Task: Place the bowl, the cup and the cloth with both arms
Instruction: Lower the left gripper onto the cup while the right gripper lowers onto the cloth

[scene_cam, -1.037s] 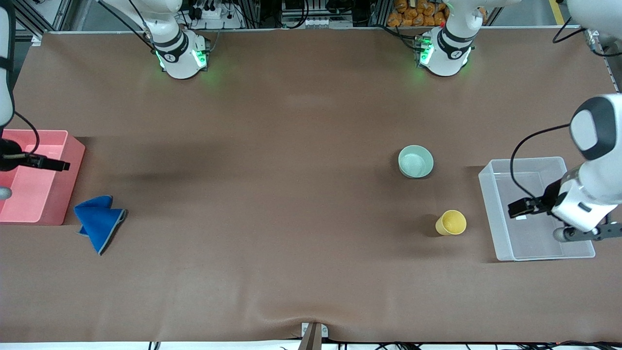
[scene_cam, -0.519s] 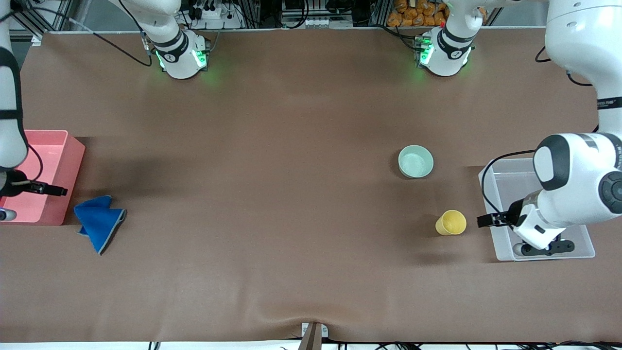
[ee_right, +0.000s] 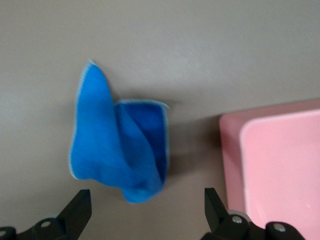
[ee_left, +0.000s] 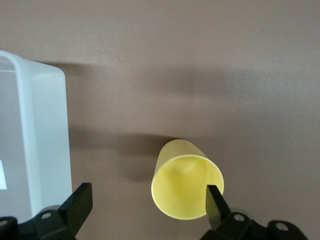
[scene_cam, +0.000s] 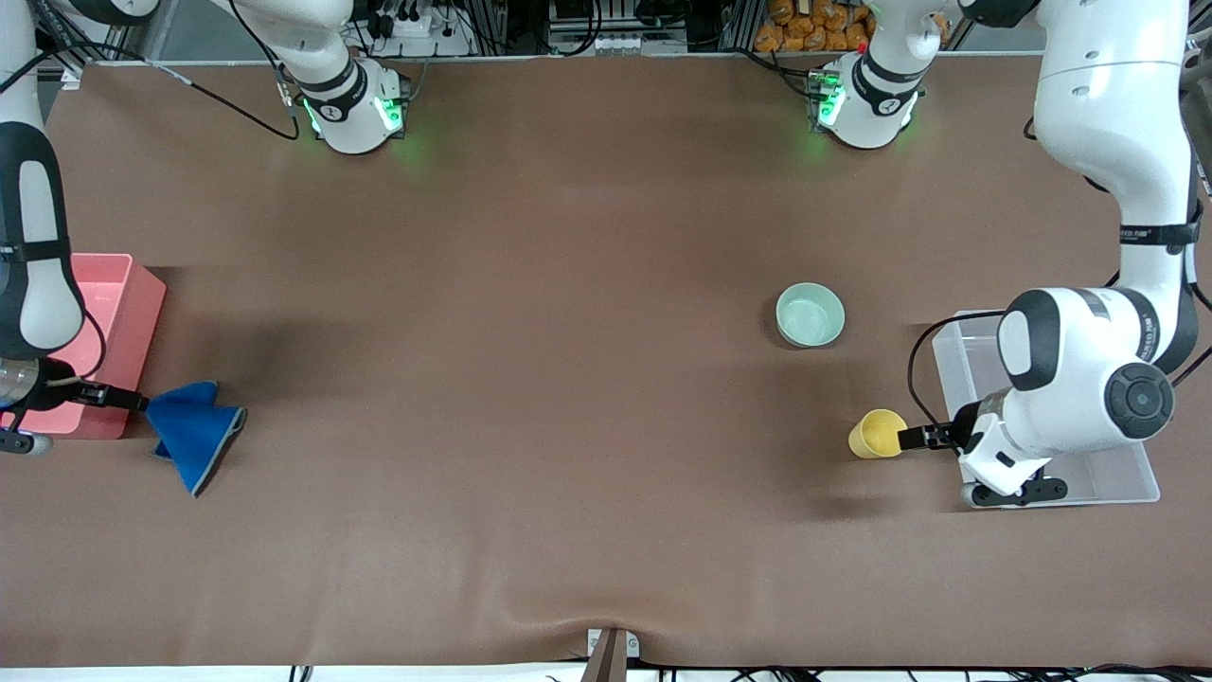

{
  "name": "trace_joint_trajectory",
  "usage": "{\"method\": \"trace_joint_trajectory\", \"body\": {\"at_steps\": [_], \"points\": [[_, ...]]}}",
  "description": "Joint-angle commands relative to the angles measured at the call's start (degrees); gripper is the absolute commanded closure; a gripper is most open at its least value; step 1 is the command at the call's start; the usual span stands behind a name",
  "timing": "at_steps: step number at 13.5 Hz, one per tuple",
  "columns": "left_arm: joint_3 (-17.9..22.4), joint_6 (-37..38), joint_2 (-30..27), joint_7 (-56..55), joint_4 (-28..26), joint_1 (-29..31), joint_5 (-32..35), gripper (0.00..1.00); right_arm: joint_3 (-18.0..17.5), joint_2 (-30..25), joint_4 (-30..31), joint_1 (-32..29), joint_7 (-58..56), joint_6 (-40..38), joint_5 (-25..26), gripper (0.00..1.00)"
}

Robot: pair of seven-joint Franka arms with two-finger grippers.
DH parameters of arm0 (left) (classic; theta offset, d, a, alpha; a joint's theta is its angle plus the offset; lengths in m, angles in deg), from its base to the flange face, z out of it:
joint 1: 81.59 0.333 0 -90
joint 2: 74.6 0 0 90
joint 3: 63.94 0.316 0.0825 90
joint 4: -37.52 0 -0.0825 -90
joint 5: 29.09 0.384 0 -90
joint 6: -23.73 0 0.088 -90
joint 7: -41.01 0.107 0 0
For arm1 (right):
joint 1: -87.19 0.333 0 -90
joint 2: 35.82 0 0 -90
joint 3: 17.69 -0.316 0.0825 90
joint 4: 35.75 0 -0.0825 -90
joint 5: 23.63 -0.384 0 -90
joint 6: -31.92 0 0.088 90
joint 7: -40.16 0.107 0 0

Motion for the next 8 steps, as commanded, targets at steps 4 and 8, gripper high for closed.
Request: {"method": "trace_joint_trajectory", "body": {"at_steps": [4,8], "points": [[-0.3,-5.0,1.9,-4.2,-1.9,-0.6,-2.0,0.21,0.0,3.9,-0.7,2.0,-0.7,7.3,-2.7,0.0],[-0.4,-5.0,0.9,-4.1,-5.0,-0.1,-1.9,0.24,0.0,5.5,-0.7,2.0,-0.7,8.7,-4.0,0.0]]}}
